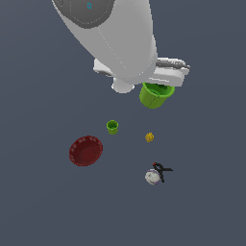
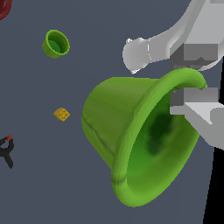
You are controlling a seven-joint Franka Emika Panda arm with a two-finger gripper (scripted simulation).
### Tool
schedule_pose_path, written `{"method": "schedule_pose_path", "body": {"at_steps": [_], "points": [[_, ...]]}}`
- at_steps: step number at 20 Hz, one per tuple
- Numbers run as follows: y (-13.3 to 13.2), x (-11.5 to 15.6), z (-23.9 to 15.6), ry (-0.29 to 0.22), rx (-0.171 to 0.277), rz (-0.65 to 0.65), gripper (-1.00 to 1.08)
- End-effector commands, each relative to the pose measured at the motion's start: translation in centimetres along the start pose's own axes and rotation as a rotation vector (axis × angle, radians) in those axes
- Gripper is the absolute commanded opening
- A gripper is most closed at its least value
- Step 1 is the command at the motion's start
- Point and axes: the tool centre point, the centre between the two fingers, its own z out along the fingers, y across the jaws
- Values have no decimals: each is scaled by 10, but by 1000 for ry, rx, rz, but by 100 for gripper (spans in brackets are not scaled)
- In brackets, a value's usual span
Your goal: Pick up a designated object from a clutter of objects.
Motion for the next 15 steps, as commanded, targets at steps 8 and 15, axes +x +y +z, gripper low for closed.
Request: {"method": "schedule_pose_path", "body": {"at_steps": [8,15], "points": [[-29,-16,-20,2,2,3,-100],[-34,-18,-24,2,3,4,-100]]}}
